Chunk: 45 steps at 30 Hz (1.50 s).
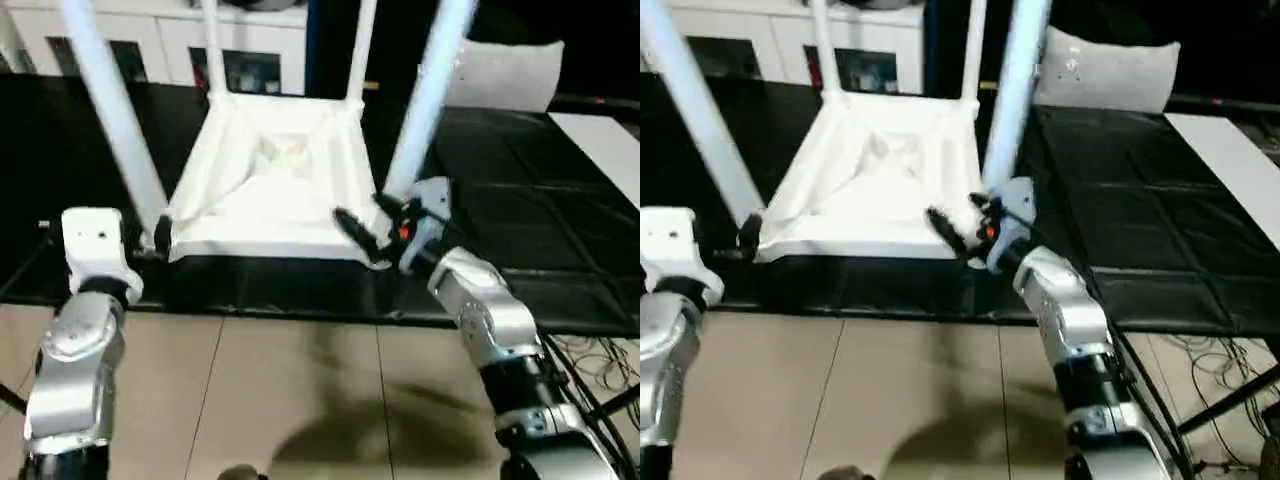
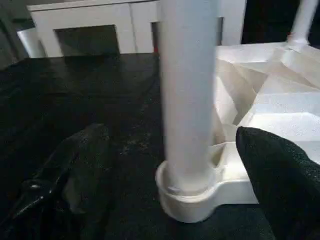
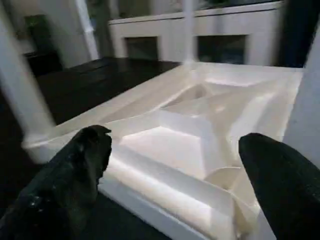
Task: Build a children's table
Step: Flip table
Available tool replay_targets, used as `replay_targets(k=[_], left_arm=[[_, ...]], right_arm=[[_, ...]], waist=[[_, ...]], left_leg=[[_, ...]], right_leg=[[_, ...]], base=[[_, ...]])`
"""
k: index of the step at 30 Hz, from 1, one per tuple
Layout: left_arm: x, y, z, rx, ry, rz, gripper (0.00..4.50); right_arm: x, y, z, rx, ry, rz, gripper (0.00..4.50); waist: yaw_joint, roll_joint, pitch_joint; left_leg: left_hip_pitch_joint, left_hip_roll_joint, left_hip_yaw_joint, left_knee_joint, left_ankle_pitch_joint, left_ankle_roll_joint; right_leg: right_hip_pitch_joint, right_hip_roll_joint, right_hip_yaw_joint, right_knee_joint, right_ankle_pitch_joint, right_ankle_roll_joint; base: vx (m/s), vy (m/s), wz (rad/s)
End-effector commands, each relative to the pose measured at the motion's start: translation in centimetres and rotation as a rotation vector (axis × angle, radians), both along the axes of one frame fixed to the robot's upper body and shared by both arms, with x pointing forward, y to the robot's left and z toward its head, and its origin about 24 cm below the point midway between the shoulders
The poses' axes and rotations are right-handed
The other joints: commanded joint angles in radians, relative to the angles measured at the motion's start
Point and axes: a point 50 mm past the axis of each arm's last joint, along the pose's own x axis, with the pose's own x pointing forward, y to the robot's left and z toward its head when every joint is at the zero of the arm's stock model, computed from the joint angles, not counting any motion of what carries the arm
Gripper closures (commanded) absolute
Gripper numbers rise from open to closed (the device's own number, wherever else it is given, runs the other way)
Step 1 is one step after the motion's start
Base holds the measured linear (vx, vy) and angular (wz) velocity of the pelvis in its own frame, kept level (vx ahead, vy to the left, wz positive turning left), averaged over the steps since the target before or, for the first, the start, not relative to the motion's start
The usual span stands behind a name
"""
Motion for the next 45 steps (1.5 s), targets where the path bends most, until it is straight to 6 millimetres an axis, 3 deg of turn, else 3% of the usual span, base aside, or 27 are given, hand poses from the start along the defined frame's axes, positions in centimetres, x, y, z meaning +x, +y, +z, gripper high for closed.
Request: replay_targets(k=[1,5,6,9,10,12,13,15,17,21,25,32,35,39,40,45], left_arm=[[0.4,-0.5,-0.1,-0.011,0.020,-0.052,0.04],[0.8,-0.7,-0.2,-0.009,0.041,-0.121,0.04],[1.3,-1.0,-0.4,0.006,0.069,-0.183,0.04],[1.9,-1.2,-0.7,0.025,0.100,-0.242,0.04],[2.1,-1.4,-0.8,0.023,0.107,-0.271,0.04],[2.3,-1.5,-0.9,0.021,0.114,-0.292,0.04],[2.5,-1.7,-1.0,0.021,0.118,-0.308,0.04],[3.0,-2.1,-1.2,0.007,0.121,-0.348,0.04],[3.6,-2.6,-1.2,-0.010,0.114,-0.392,0.04],[4.3,-4.9,-0.9,-0.110,0.076,-0.555,0.04],[4.4,-5.7,-1.4,-0.099,0.098,-0.609,0.04],[6.3,-5.2,-2.1,-0.078,0.094,-0.417,0.50],[6.7,-5.9,-2.0,-0.109,0.078,-0.391,0.76],[6.9,-6.0,-2.1,-0.122,0.062,-0.367,1.12],[7.0,-6.0,-2.1,-0.128,0.056,-0.358,1.12],[7.1,-5.9,-2.2,-0.122,0.047,-0.347,1.57]], right_arm=[[0.4,-1.6,0.1,-0.020,-0.005,-0.085,0.00],[0.5,-3.1,0.0,0.000,-0.006,-0.144,0.00],[0.7,-4.6,0.0,0.010,-0.024,-0.188,0.00],[0.9,-6.2,-0.1,-0.027,-0.040,-0.245,0.00],[0.9,-6.8,-0.2,-0.045,-0.042,-0.257,0.00],[0.9,-7.1,-0.2,-0.056,-0.043,-0.263,0.00],[0.8,-7.3,-0.2,-0.058,-0.041,-0.262,0.00],[0.7,-7.5,-0.2,-0.060,-0.041,-0.256,0.00],[0.6,-7.3,-0.2,-0.062,-0.048,-0.223,0.00],[0.1,-5.8,-0.3,-0.085,-0.049,-0.150,0.00],[-0.5,-4.8,-0.9,-0.099,-0.035,-0.081,0.00],[-1.3,-3.6,-1.1,-0.095,-0.038,-0.025,0.00],[-1.5,-2.9,-1.3,-0.105,-0.038,0.000,0.00],[-1.7,-2.4,-1.4,-0.097,-0.038,0.024,0.00],[-1.8,-2.3,-1.5,-0.096,-0.035,0.033,0.00],[-2.4,-2.0,-1.9,-0.115,-0.019,0.095,0.00]], waist=[[-0.003,0.015,-0.054],[0.004,0.015,-0.057],[0.007,0.018,-0.057],[0.013,0.019,-0.057],[0.014,0.015,-0.057],[0.015,0.015,-0.058],[0.015,0.009,-0.058],[0.015,0.010,-0.060],[0.013,0.004,-0.058],[0.008,0.009,-0.058],[0.001,0.004,-0.057],[0.002,0.003,-0.056],[-0.002,0.000,-0.060],[0.000,0.000,-0.067],[0.001,0.001,-0.065],[0.003,0.000,-0.062]], left_leg=[[0.022,0.065,-0.021,-0.083,-0.220,-0.032],[0.023,0.063,-0.017,-0.081,-0.204,-0.025],[0.023,0.063,-0.016,-0.081,-0.206,-0.024],[0.026,0.063,-0.015,-0.081,-0.214,-0.032],[0.024,0.063,-0.014,-0.081,-0.207,-0.031],[0.021,0.063,-0.015,-0.080,-0.187,-0.024],[0.022,0.062,-0.013,-0.079,-0.181,-0.018],[0.019,0.061,-0.013,-0.077,-0.156,-0.007],[0.019,0.060,-0.011,-0.077,-0.154,0.006],[0.019,0.065,-0.012,-0.079,-0.162,0.005],[0.017,0.065,-0.010,-0.078,-0.154,0.021],[0.020,0.069,-0.012,-0.082,-0.179,0.014],[0.014,0.068,-0.011,-0.078,-0.137,0.023],[0.011,0.064,-0.007,-0.066,-0.066,0.057],[0.010,0.065,-0.005,-0.066,-0.071,0.068],[0.014,0.067,-0.004,-0.068,-0.106,0.064]], right_leg=[[0.019,-0.096,0.066,-0.072,-0.018,-0.176],[0.018,-0.098,0.067,-0.070,-0.002,-0.172],[0.017,-0.098,0.067,-0.071,-0.003,-0.172],[0.016,-0.097,0.066,-0.074,-0.016,-0.171],[0.019,-0.096,0.067,-0.071,-0.007,-0.173],[0.021,-0.098,0.066,-0.069,0.015,-0.176],[0.022,-0.097,0.067,-0.071,0.018,-0.175],[0.024,-0.099,0.067,-0.067,0.042,-0.179],[0.024,-0.100,0.067,-0.070,0.021,-0.183],[0.024,-0.104,0.067,-0.071,0.000,-0.198],[0.025,-0.101,0.069,-0.070,0.028,-0.199],[0.024,-0.103,0.071,-0.076,-0.018,-0.179],[0.027,-0.103,0.072,-0.067,0.043,-0.193],[0.022,-0.098,0.073,-0.056,0.156,-0.202],[0.021,-0.099,0.073,-0.056,0.165,-0.210],[0.020,-0.100,0.075,-0.062,0.115,-0.213]], base=[[0.000,0.000,0.00],[0.000,0.000,0.00],[0.000,0.000,0.00],[0.000,0.000,0.00],[0.000,0.000,0.00],[0.000,0.000,0.00],[0.000,0.000,0.00],[0.000,0.000,0.00],[0.000,0.000,0.00],[0.000,0.000,0.00],[0.000,0.000,0.00],[0.000,0.000,0.00],[0.000,0.000,0.00],[0.000,0.000,0.00],[0.000,0.000,0.00],[0.000,0.000,0.00]])
